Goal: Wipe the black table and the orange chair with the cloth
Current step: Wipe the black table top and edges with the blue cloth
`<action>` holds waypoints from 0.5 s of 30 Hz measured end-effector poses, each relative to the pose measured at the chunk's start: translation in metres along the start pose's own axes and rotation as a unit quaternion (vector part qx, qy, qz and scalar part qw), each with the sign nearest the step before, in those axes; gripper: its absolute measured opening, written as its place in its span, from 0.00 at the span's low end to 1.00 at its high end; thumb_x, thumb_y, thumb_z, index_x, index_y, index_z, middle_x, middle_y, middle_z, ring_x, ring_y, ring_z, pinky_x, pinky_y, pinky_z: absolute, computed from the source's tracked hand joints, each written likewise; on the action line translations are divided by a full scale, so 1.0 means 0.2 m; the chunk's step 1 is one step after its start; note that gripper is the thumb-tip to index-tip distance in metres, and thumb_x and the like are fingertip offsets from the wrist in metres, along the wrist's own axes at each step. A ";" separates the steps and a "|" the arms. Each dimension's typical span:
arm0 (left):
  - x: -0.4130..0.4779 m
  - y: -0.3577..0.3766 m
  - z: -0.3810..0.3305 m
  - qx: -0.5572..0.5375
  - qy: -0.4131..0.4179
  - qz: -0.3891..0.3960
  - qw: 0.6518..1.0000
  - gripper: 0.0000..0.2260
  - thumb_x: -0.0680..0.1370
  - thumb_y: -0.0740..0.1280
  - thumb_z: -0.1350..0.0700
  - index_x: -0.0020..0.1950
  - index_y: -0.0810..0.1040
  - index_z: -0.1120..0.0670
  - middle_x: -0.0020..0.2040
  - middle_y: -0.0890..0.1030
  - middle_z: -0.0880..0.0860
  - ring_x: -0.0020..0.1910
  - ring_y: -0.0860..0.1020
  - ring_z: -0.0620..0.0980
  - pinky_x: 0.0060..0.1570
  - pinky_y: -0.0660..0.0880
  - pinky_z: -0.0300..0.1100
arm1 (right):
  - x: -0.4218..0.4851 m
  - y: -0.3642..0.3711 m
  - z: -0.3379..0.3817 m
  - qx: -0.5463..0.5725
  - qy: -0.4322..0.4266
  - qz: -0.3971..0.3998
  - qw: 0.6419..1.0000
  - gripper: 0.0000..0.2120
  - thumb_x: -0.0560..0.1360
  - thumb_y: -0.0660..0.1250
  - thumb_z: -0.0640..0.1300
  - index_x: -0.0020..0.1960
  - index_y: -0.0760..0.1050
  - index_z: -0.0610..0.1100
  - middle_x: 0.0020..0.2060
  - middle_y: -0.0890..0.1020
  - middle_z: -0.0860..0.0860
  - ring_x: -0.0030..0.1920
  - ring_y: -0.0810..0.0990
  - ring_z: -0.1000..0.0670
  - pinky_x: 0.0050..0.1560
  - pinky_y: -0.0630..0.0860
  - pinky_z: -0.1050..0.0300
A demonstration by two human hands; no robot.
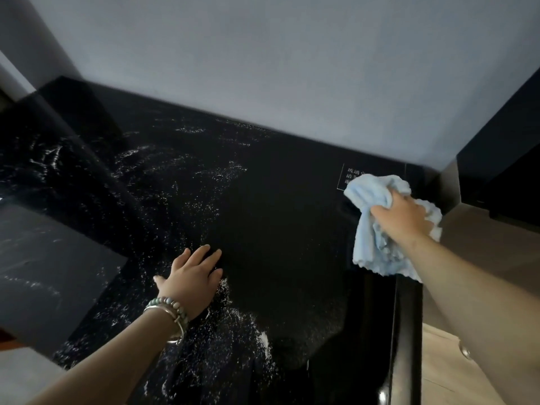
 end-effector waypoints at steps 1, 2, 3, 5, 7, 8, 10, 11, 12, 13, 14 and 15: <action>0.00 0.00 0.00 -0.003 -0.002 -0.001 1.000 0.21 0.81 0.48 0.43 0.75 0.53 0.38 0.76 0.49 0.39 0.76 0.43 0.48 0.67 0.53 0.70 | -0.03 0.04 0.00 -0.025 0.006 0.007 1.000 0.17 0.69 0.55 0.51 0.54 0.72 0.47 0.55 0.77 0.43 0.60 0.72 0.39 0.58 0.69 0.43; 0.00 0.00 0.00 -0.005 -0.003 0.000 1.000 0.21 0.81 0.49 0.44 0.75 0.53 0.38 0.76 0.49 0.38 0.76 0.43 0.48 0.67 0.53 0.70 | -0.09 0.10 0.03 -0.039 -0.020 0.016 0.999 0.19 0.69 0.57 0.51 0.58 0.73 0.49 0.56 0.76 0.43 0.61 0.72 0.39 0.59 0.70 0.43; 0.00 0.00 0.00 -0.005 -0.003 0.000 1.000 0.21 0.81 0.49 0.44 0.75 0.53 0.38 0.76 0.49 0.38 0.76 0.43 0.48 0.67 0.52 0.70 | -0.18 0.16 0.12 -0.043 -0.069 0.027 0.996 0.22 0.68 0.60 0.51 0.61 0.73 0.49 0.56 0.77 0.44 0.60 0.73 0.39 0.58 0.70 0.43; 0.00 0.00 0.00 -0.001 -0.003 -0.003 1.000 0.21 0.81 0.49 0.44 0.75 0.53 0.38 0.76 0.49 0.38 0.76 0.43 0.48 0.67 0.52 0.70 | -0.40 0.29 0.33 -0.025 -0.194 0.068 0.978 0.20 0.71 0.62 0.50 0.62 0.73 0.50 0.55 0.77 0.47 0.59 0.73 0.41 0.59 0.70 0.44; 0.00 0.01 0.00 0.002 -0.001 -0.002 1.000 0.21 0.82 0.49 0.44 0.75 0.53 0.38 0.76 0.48 0.38 0.76 0.43 0.48 0.67 0.52 0.70 | -0.53 0.34 0.47 0.053 -0.272 0.104 0.955 0.13 0.72 0.60 0.46 0.53 0.77 0.49 0.47 0.80 0.50 0.54 0.76 0.46 0.55 0.72 0.49; 0.00 0.00 0.00 0.003 0.001 0.003 1.000 0.21 0.82 0.49 0.44 0.75 0.52 0.38 0.76 0.48 0.38 0.76 0.43 0.48 0.67 0.52 0.70 | -0.52 0.30 0.49 0.116 -0.263 0.097 0.953 0.13 0.71 0.58 0.44 0.50 0.78 0.46 0.44 0.81 0.50 0.50 0.77 0.49 0.51 0.73 0.53; 0.00 0.00 0.01 0.003 0.004 0.017 1.000 0.21 0.82 0.48 0.44 0.75 0.52 0.38 0.76 0.48 0.39 0.76 0.42 0.49 0.67 0.52 0.70 | -0.35 0.21 0.36 0.191 -0.176 0.039 0.965 0.13 0.69 0.57 0.44 0.47 0.78 0.44 0.40 0.80 0.48 0.45 0.78 0.49 0.45 0.73 0.57; 0.00 0.00 0.01 0.004 0.005 0.022 1.000 0.21 0.82 0.48 0.45 0.75 0.52 0.38 0.76 0.48 0.39 0.76 0.43 0.49 0.67 0.53 0.70 | -0.28 0.18 0.27 0.185 -0.124 0.009 0.975 0.11 0.70 0.57 0.44 0.46 0.77 0.44 0.39 0.80 0.47 0.46 0.79 0.46 0.45 0.74 0.56; 0.00 0.00 0.01 0.006 0.007 0.025 1.000 0.21 0.82 0.48 0.45 0.75 0.52 0.38 0.76 0.48 0.39 0.76 0.43 0.49 0.67 0.54 0.70 | -0.24 0.16 0.18 0.137 -0.083 -0.009 0.987 0.10 0.70 0.58 0.46 0.46 0.76 0.46 0.41 0.80 0.46 0.49 0.79 0.43 0.48 0.75 0.52; 0.00 0.00 0.00 0.009 0.009 0.024 1.000 0.21 0.82 0.48 0.45 0.75 0.52 0.39 0.76 0.48 0.39 0.76 0.43 0.50 0.67 0.54 0.70 | -0.24 0.18 0.14 0.050 -0.064 -0.010 0.997 0.12 0.71 0.59 0.49 0.51 0.75 0.48 0.46 0.79 0.46 0.54 0.76 0.41 0.52 0.74 0.47; 0.00 0.00 0.00 0.014 0.011 0.022 1.000 0.21 0.82 0.48 0.45 0.75 0.51 0.39 0.76 0.48 0.40 0.76 0.43 0.50 0.66 0.55 0.70 | -0.29 0.21 0.15 -0.039 -0.069 0.003 0.997 0.16 0.72 0.59 0.51 0.58 0.72 0.50 0.53 0.77 0.46 0.59 0.72 0.41 0.56 0.71 0.45; 0.00 0.00 0.00 0.018 0.014 0.020 1.000 0.21 0.82 0.48 0.45 0.75 0.51 0.39 0.76 0.48 0.40 0.76 0.43 0.51 0.66 0.56 0.70 | -0.36 0.26 0.20 -0.086 -0.090 0.011 0.992 0.18 0.73 0.60 0.52 0.62 0.69 0.52 0.58 0.74 0.47 0.61 0.69 0.41 0.57 0.69 0.45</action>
Point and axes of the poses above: each hand's wrist, its own x-axis towards the middle knuckle, its own y-axis out of the palm, z = x × y, the point moved 9 cm from there along x, towards the middle knuckle
